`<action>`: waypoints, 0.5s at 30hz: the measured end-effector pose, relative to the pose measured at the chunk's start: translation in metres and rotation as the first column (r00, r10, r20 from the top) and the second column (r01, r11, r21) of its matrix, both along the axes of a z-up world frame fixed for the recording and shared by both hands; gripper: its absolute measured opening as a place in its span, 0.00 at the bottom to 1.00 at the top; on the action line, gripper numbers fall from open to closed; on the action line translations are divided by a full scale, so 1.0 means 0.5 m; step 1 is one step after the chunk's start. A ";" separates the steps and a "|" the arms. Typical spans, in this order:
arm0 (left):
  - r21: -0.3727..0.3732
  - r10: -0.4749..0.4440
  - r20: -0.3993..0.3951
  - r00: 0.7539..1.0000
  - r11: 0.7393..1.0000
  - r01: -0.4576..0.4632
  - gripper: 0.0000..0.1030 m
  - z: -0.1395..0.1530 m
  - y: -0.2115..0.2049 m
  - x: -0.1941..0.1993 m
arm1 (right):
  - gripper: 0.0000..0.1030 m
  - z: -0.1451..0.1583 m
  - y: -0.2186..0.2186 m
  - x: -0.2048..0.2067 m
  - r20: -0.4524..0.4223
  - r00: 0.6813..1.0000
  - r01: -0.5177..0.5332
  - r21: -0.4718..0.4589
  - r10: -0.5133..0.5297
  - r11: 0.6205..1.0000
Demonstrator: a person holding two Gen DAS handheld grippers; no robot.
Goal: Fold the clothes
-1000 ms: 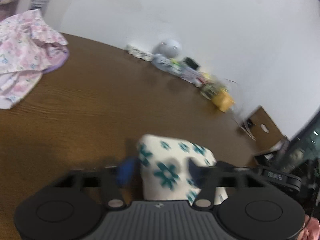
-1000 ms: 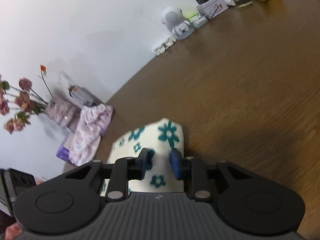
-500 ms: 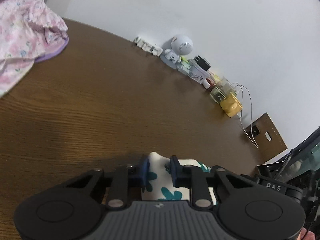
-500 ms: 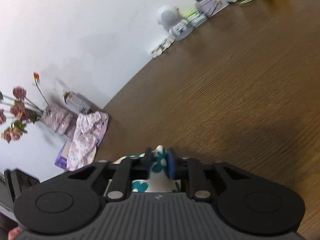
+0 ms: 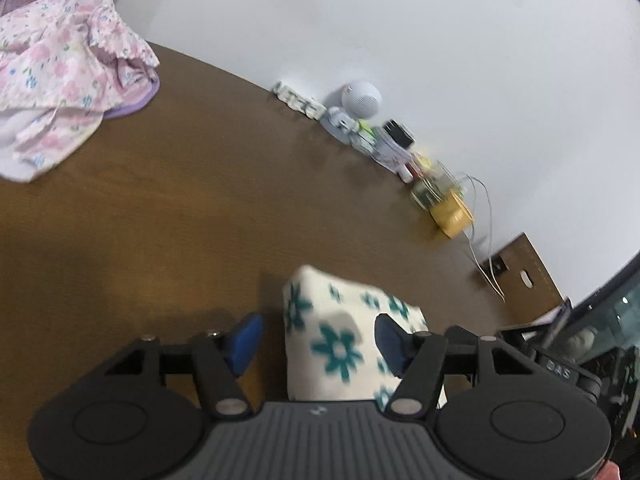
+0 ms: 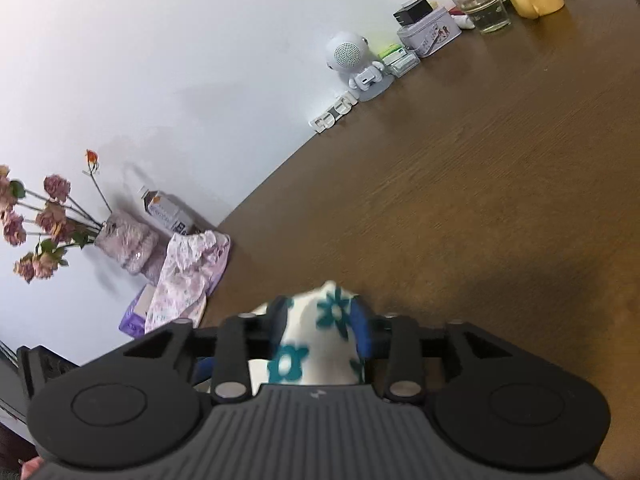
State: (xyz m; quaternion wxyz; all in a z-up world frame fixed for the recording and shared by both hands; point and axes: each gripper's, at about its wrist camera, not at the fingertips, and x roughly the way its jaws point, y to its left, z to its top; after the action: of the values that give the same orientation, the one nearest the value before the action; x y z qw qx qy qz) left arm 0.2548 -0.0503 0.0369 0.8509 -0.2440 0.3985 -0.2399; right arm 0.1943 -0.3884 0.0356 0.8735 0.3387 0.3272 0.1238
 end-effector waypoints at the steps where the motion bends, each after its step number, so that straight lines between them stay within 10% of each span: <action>1: -0.003 -0.008 -0.003 1.000 1.000 0.008 0.43 -0.004 -0.006 -0.002 | 0.31 -0.006 0.004 -0.001 -0.010 1.000 -0.005 0.005 0.005 1.000; 2: -0.004 -0.014 -0.004 1.000 1.000 0.014 0.26 -0.007 -0.013 -0.003 | 0.14 -0.011 0.007 -0.002 -0.019 1.000 -0.009 0.010 0.009 1.000; 5: -0.007 -0.008 0.013 1.000 1.000 0.008 0.30 0.000 -0.015 -0.014 | 0.12 -0.017 0.012 -0.009 -0.023 1.000 -0.003 0.020 0.004 1.000; 8: -0.025 0.016 0.005 1.000 1.000 -0.016 0.60 0.006 0.003 -0.031 | 0.23 -0.009 0.005 -0.031 -0.009 1.000 0.004 0.023 -0.003 1.000; 10: -0.010 0.002 0.018 1.000 1.000 -0.002 0.57 0.004 -0.004 -0.036 | 0.32 -0.005 0.003 -0.046 -0.005 1.000 0.008 0.018 -0.008 1.000; 11: -0.004 -0.012 0.018 1.000 1.000 0.013 0.38 0.000 -0.011 -0.034 | 0.29 -0.012 0.006 -0.042 -0.015 1.000 0.002 0.022 -0.002 1.000; 15: 0.001 -0.011 0.030 0.999 1.000 0.011 0.36 0.004 -0.011 -0.045 | 0.10 -0.026 0.018 -0.041 -0.030 1.000 -0.003 0.018 0.003 1.000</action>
State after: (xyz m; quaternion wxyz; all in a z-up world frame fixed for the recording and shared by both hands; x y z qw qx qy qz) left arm 0.2322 -0.0559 0.0388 0.8556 -0.2379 0.3871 -0.2481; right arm 0.1736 -0.3793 0.0226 0.8651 0.3480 0.3398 0.1229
